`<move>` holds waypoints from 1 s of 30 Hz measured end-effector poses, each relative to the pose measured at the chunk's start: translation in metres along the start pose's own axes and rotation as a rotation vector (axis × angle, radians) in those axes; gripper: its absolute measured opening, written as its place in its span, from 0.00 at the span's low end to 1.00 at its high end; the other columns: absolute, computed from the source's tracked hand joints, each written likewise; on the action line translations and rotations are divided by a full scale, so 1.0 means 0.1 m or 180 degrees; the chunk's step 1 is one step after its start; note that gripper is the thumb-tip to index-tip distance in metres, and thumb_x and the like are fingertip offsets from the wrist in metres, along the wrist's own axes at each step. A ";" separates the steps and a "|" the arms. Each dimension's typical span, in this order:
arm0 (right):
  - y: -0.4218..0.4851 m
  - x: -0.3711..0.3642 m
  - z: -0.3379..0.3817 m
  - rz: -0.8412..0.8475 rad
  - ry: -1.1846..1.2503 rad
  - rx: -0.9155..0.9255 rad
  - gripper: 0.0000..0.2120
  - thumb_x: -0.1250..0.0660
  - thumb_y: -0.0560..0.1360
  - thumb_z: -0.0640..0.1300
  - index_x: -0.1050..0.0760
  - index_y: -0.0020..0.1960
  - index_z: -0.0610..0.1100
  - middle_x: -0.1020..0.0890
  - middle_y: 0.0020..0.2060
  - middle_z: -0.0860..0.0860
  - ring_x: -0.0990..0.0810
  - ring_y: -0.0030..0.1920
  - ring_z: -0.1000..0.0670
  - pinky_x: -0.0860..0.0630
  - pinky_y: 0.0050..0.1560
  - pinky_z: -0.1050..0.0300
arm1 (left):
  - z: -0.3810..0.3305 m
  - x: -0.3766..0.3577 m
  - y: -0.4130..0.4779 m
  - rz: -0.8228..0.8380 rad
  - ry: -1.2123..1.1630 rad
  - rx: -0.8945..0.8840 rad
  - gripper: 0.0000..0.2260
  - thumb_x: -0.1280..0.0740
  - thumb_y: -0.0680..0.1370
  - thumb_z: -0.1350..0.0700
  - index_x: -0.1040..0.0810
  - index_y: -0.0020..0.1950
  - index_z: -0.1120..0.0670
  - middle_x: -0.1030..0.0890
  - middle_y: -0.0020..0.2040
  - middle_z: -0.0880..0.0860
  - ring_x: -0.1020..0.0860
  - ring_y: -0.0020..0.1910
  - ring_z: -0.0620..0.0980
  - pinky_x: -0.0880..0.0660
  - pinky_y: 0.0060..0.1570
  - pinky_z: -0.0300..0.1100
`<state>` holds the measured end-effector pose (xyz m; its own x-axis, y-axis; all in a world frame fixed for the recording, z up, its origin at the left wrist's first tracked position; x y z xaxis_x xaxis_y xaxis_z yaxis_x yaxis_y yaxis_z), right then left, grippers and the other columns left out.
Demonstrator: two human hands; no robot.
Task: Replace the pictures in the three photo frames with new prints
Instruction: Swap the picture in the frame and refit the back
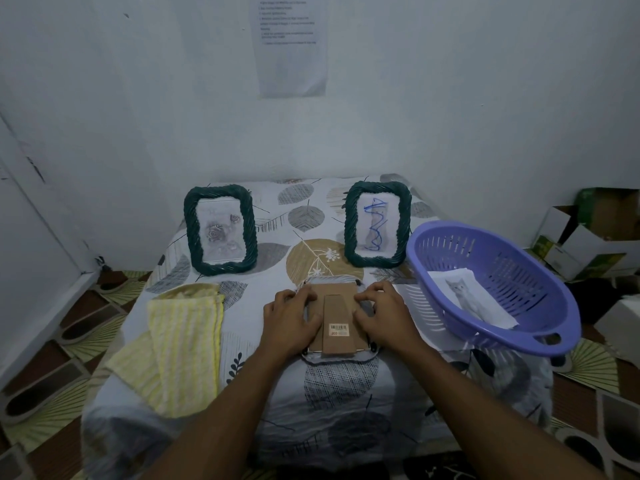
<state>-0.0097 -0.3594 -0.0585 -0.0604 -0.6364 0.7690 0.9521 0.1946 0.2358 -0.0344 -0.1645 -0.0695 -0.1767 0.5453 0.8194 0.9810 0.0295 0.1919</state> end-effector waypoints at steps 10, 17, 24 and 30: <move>0.18 0.00 0.00 0.0358 -0.0240 -0.0114 0.21 0.34 0.74 0.49 0.27 0.65 0.44 0.30 0.56 0.48 0.26 0.57 0.46 0.29 0.55 0.54 | -0.01 -0.01 -0.04 -0.0149 0.0194 -0.0091 0.15 0.43 0.77 0.45 0.34 0.63 0.43 0.26 0.63 0.49 0.37 0.67 0.49 0.42 0.61 0.48; 0.21 -0.05 -0.03 0.0286 -0.0381 -0.0314 0.23 0.36 0.75 0.53 0.28 0.67 0.46 0.31 0.59 0.47 0.23 0.54 0.43 0.27 0.53 0.52 | 0.02 -0.03 -0.03 -0.0086 0.0201 -0.0090 0.19 0.46 0.74 0.42 0.34 0.64 0.42 0.26 0.63 0.49 0.38 0.67 0.48 0.43 0.60 0.47; 0.22 -0.07 -0.05 0.0357 -0.0392 -0.0454 0.22 0.35 0.75 0.55 0.29 0.69 0.53 0.32 0.62 0.46 0.23 0.55 0.42 0.27 0.54 0.53 | 0.03 -0.04 -0.03 -0.0067 0.0181 -0.0098 0.17 0.47 0.74 0.41 0.35 0.62 0.41 0.25 0.61 0.49 0.38 0.66 0.47 0.44 0.57 0.45; 0.24 -0.06 -0.03 0.0394 -0.0433 -0.0427 0.22 0.35 0.74 0.54 0.28 0.67 0.53 0.32 0.60 0.47 0.23 0.54 0.43 0.27 0.52 0.53 | 0.02 -0.04 -0.03 -0.0059 0.0201 -0.0088 0.15 0.44 0.76 0.44 0.34 0.63 0.43 0.26 0.61 0.50 0.37 0.66 0.48 0.43 0.59 0.46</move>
<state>0.0140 -0.3531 -0.0598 0.0281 -0.5057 0.8623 0.9856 0.1580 0.0605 -0.0363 -0.1651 -0.0743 -0.2003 0.4909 0.8479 0.9751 0.0155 0.2214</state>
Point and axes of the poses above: each hand's wrist, its own y-axis towards the middle knuckle, its own x-axis out of the back of the hand, z = x × y, the point moved 5 cm from there along y, towards the middle knuckle
